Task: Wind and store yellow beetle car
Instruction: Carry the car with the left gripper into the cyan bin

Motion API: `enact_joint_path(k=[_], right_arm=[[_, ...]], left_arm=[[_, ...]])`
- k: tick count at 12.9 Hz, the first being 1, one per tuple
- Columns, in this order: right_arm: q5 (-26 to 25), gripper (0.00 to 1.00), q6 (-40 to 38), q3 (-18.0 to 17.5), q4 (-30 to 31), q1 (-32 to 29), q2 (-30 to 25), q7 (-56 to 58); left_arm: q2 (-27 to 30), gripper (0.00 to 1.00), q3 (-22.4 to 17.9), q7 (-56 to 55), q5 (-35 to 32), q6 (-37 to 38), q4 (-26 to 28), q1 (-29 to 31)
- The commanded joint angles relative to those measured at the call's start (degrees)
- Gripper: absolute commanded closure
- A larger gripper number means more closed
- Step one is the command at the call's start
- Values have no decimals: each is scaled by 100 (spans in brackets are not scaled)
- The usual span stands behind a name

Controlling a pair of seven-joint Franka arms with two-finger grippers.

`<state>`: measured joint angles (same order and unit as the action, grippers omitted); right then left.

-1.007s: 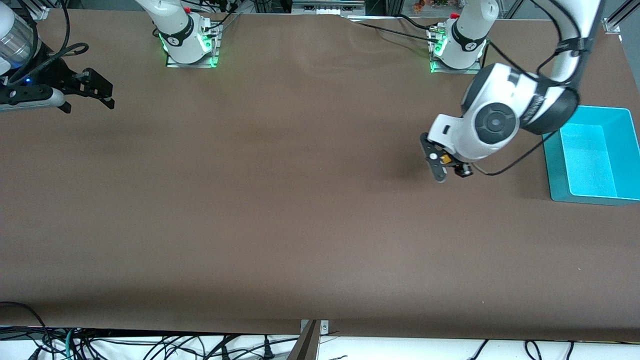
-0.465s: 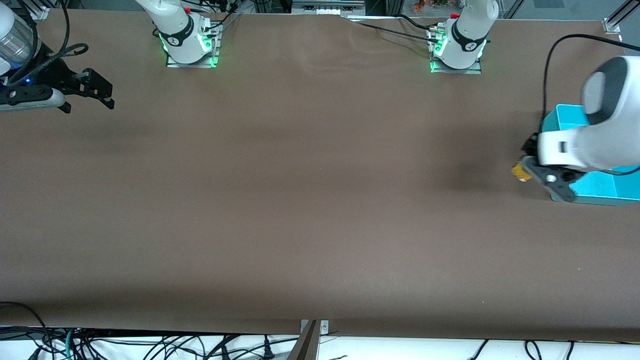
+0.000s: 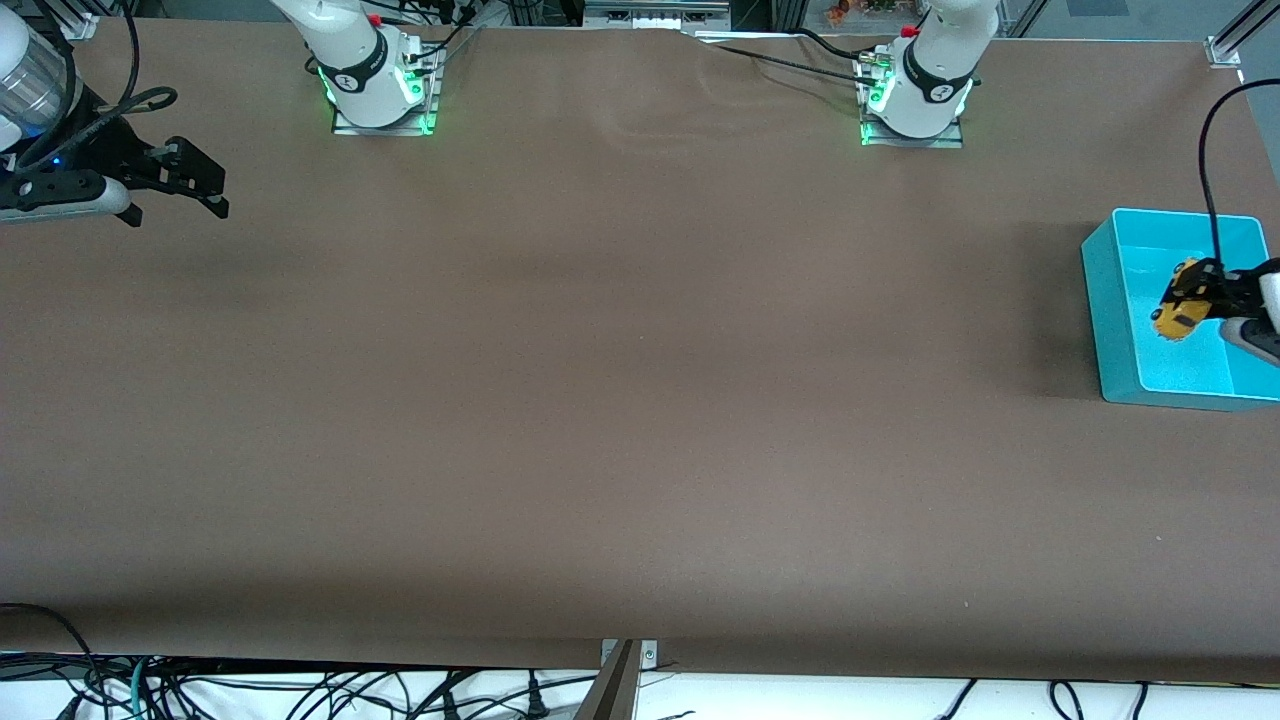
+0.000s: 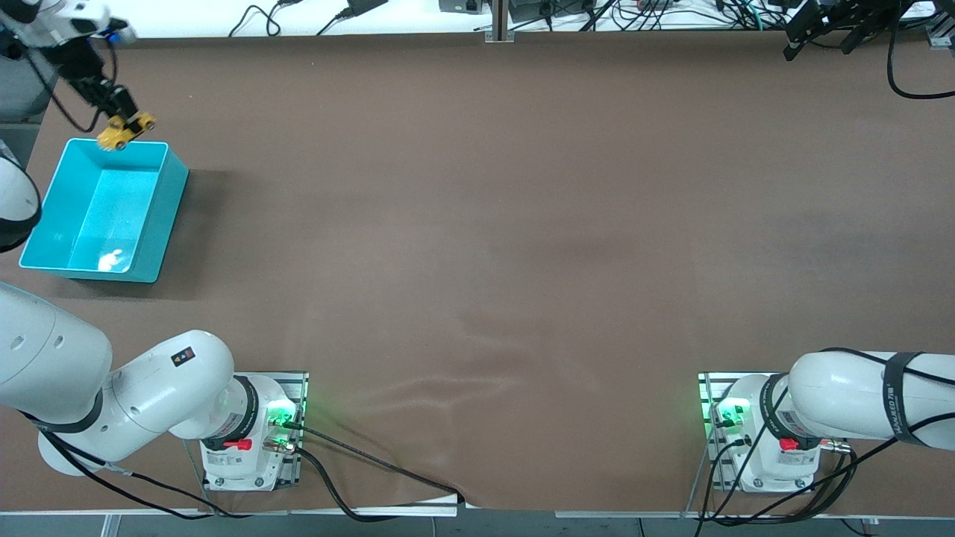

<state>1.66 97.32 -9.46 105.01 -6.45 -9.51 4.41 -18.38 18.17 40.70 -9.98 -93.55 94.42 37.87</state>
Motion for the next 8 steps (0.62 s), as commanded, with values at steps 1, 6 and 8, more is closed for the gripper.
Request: enact_joint_path(k=[1,6,8], right_arm=[[-69,0,-64,40,-77,65,10,-63],[-69,0,-64,40,-77,65,10,-63],[-69,0,-64,40,-77,65,10,-63]], left_arm=[[-506,100,82,-229,-538,-83,-56,508],[-1351,100,82,-220,-891,-926,-12,1109],[-1650,100,73,-229,-952,-1243,-12,1152]])
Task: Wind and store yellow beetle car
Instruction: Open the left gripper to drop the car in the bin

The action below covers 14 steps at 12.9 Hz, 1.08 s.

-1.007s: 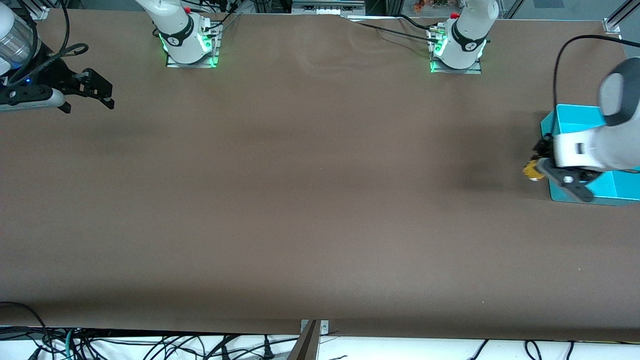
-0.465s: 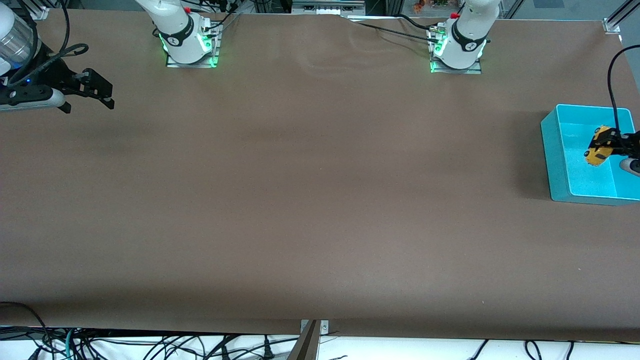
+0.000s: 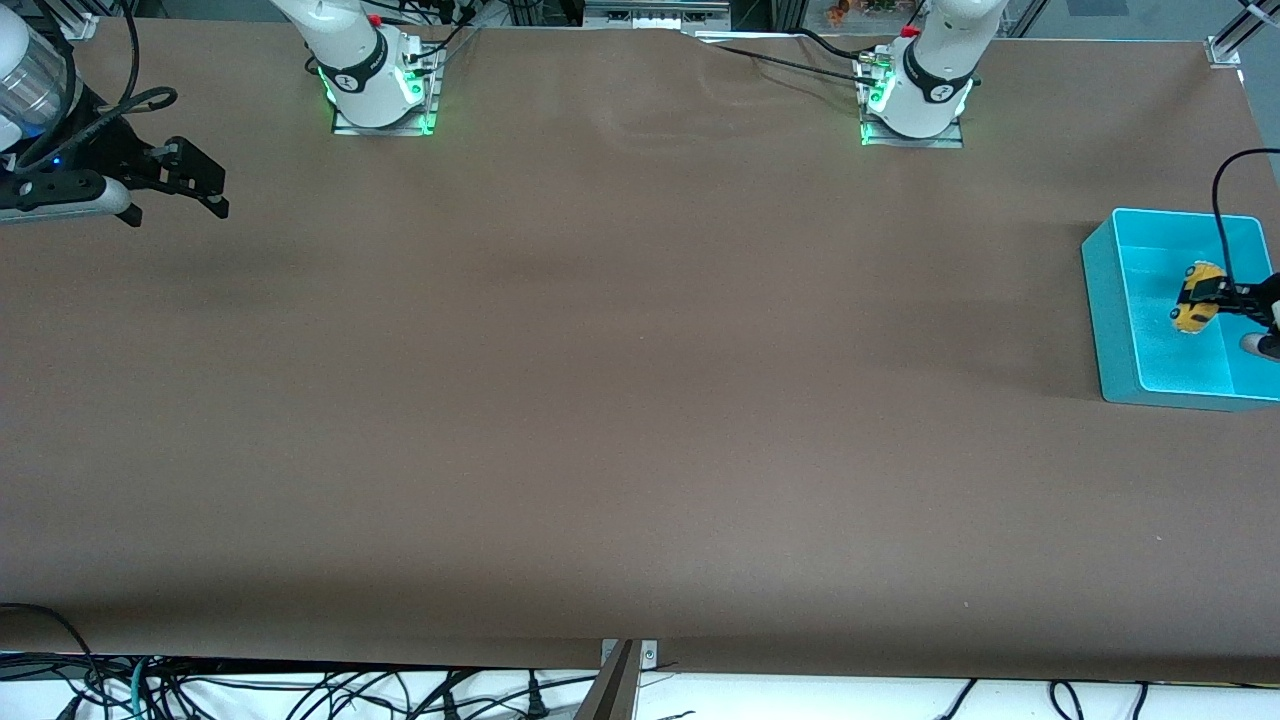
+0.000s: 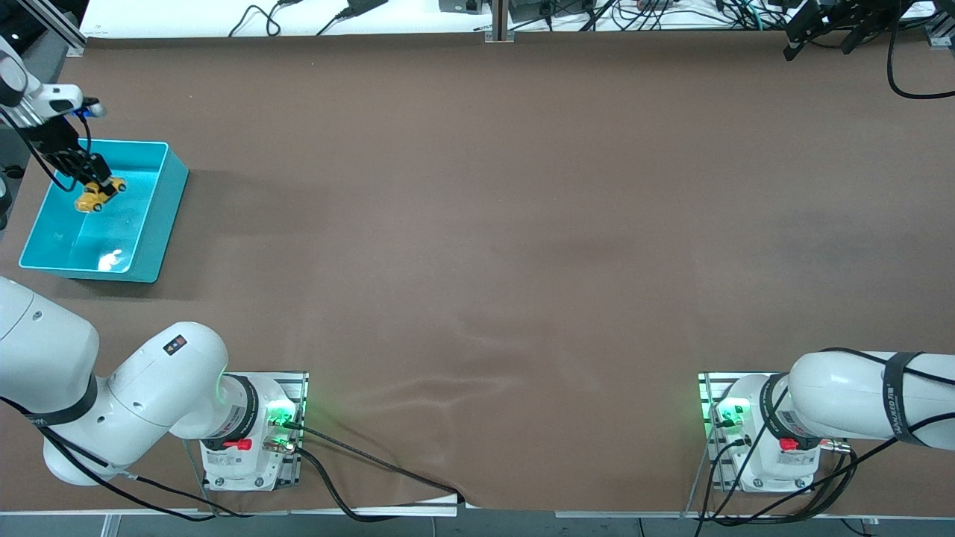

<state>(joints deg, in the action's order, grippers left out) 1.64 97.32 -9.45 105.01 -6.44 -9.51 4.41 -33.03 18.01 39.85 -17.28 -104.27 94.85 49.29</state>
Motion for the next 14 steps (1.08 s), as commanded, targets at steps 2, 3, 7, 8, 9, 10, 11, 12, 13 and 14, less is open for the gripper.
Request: enact_joint_path(k=[2,3,7,8,9,10,11,12,13,14], right_arm=[[-68,0,-64,40,-77,64,11,-63],[-68,0,-64,40,-77,64,11,-63],[-68,0,-64,40,-77,64,11,-63],[-68,0,-64,40,-77,64,11,-63],[-68,0,-64,40,-77,64,19,-63],[-68,0,-73,40,-77,64,11,-63],[-68,0,-73,40,-77,64,11,-63],[-68,0,-73,40,-77,64,11,-63],[-68,0,-82,40,-77,64,11,-71],[-68,0,-90,40,-77,64,11,-63]], left_arm=[[-396,100,80,-188,-311,-242,-81,19],[-467,100,80,-188,-328,-382,-81,45],[-660,92,62,-206,-539,-550,-107,54],[-661,69,62,-206,-539,-559,-116,54],[-652,23,62,-189,-539,-541,-125,54],[-626,0,62,-127,-539,-506,-142,63],[-600,0,71,-162,-539,-506,-169,54],[-573,0,71,-171,-531,-497,-177,54],[-486,0,80,-162,-513,-454,-169,54],[-328,0,106,-127,-495,-271,-177,46]])
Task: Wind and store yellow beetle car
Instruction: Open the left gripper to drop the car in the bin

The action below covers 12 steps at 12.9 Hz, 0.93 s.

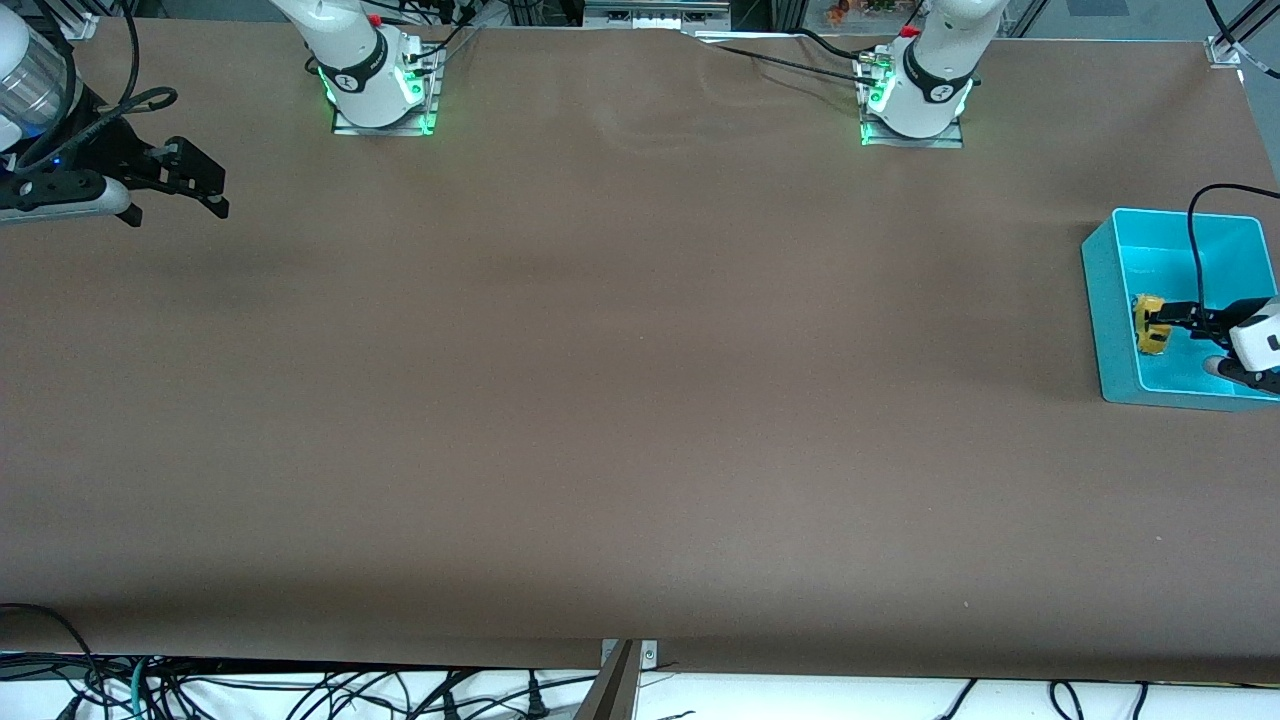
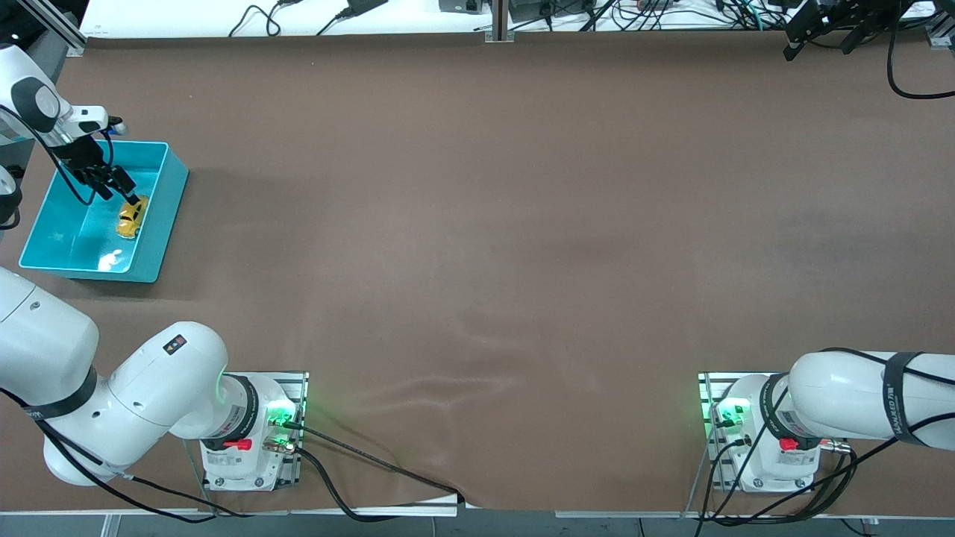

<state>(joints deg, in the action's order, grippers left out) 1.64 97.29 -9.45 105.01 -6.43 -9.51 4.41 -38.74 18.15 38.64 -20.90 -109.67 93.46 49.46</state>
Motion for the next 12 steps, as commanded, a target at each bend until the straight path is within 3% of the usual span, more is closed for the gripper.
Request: enact_joint_path(k=[1,5,8,11,12], right_arm=[[-67,0,-88,40,-77,63,10,-71],[-67,0,-88,40,-77,63,10,-63],[-67,0,-88,40,-77,63,10,-63],[-67,0,-79,40,-77,63,10,-71],[-67,0,-79,40,-86,63,10,-72]], left_arm=[[479,0,144,82,-108,453,-47,28],[1254,0,723,240,120,1199,-370,2],[1281,0,1400,250,200,2027,-1179,-42],[1377,0,1875,250,244,2388,-1469,-94],[1491,0,1850,145,349,2545,-1471,-452]])
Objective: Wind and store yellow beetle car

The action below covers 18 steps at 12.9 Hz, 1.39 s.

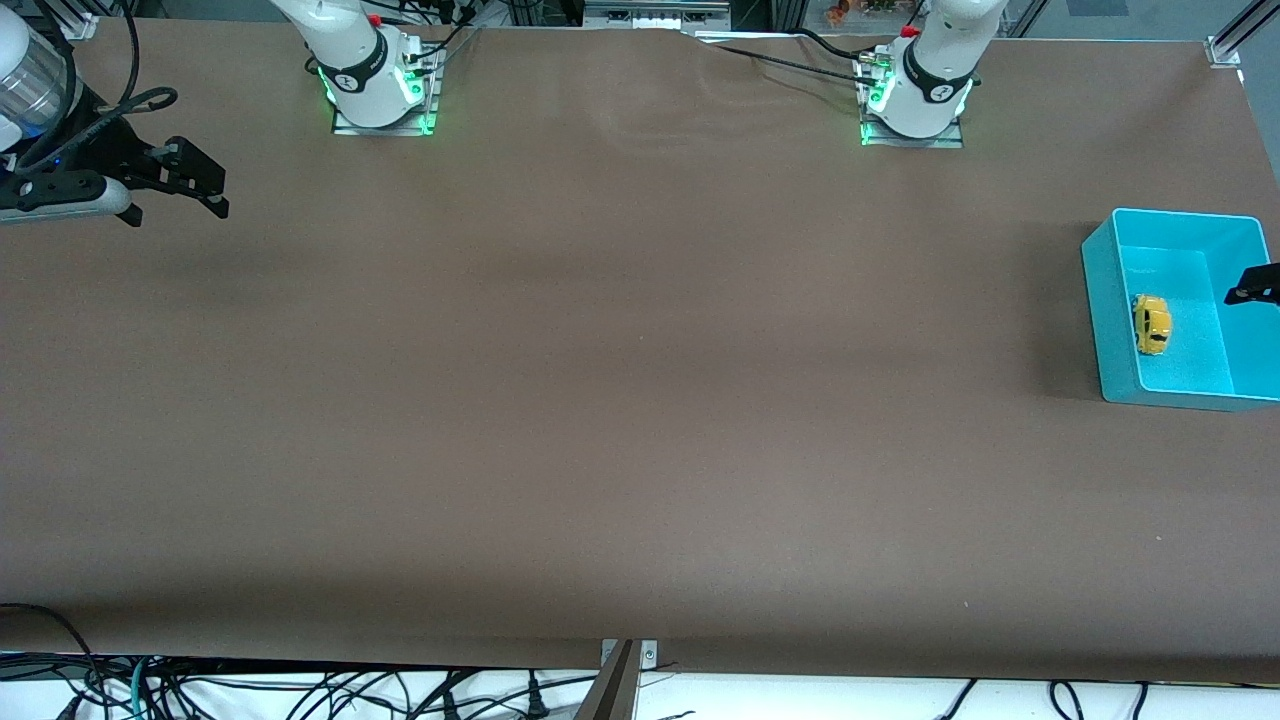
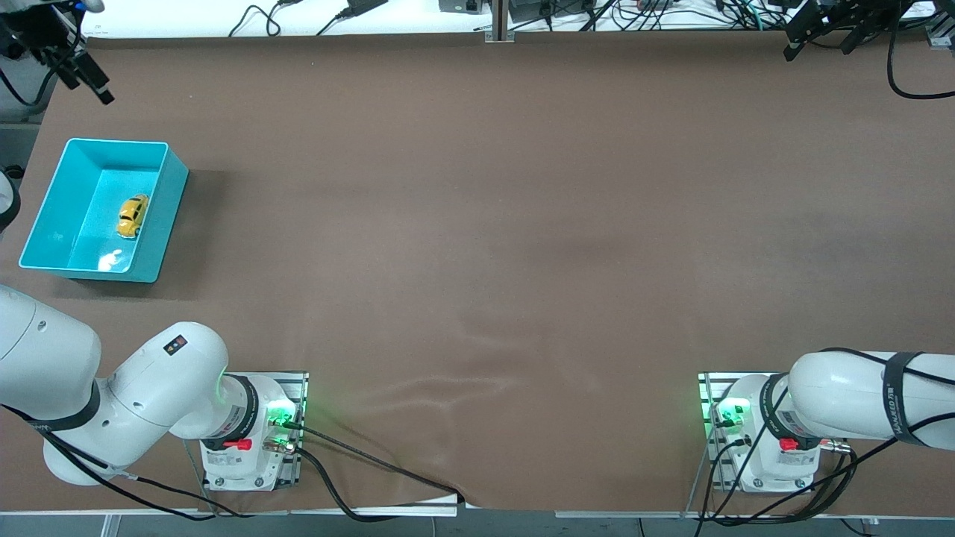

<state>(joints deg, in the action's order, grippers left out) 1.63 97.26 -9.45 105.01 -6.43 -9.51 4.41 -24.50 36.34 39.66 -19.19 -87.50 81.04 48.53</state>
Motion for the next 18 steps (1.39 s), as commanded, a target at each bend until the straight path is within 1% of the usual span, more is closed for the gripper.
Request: enact_joint_path(k=[1,3,4,6,7,8,9,10,12,13,14,15,16,17,18], right_arm=[[-57,0,-76,40,-86,63,10,-63],[-57,0,-41,92,-86,63,1,-63],[-57,0,-41,144,-86,63,1,-54],[-49,0,-23,250,-86,63,1,60],[-48,0,-32,250,-86,63,1,113],[-48,0,-49,250,-86,63,1,130],[-48,0,-67,250,-94,63,1,139],[-48,0,-76,250,-95,72,-7,139],[30,0,-41,250,-95,63,-16,131],[31,0,-32,250,-95,72,-25,131],[31,0,-32,250,-103,72,-25,131],[31,0,-32,250,-103,72,-34,131],[31,0,-32,242,-103,72,-34,87],[31,0,-41,250,-103,72,-34,113],[31,0,-41,242,-103,63,-34,130]], left_arm=[[129,0,-108,-115,283,626,-316,-675],[540,0,-669,-606,791,726,-379,-1421],[769,0,-1055,-809,950,726,-309,-1921],[1086,0,-2020,-968,1712,699,-72,-2774],[1270,0,-2478,-1108,1977,673,68,-3257],[1472,0,-2735,-1501,1963,586,261,-3793],[1683,0,-2798,-2079,1954,359,515,-4103],[1928,0,-2799,-2625,1962,191,849,-4280],[2412,0,-2973,-3173,2032,-361,1464,-4562],[2606,0,-3096,-3401,2050,-764,1711,-4676],[2730,0,-3272,-3621,2050,-960,1887,-4851],[2783,0,-3308,-3910,2103,-979,1985,-4905],[2775,0,-3317,-4226,2329,-979,1986,-4897],[2775,0,-3317,-4395,2532,-962,1960,-4888],[2757,0,-3317,-4388,2577,-944,1933,-4853]])
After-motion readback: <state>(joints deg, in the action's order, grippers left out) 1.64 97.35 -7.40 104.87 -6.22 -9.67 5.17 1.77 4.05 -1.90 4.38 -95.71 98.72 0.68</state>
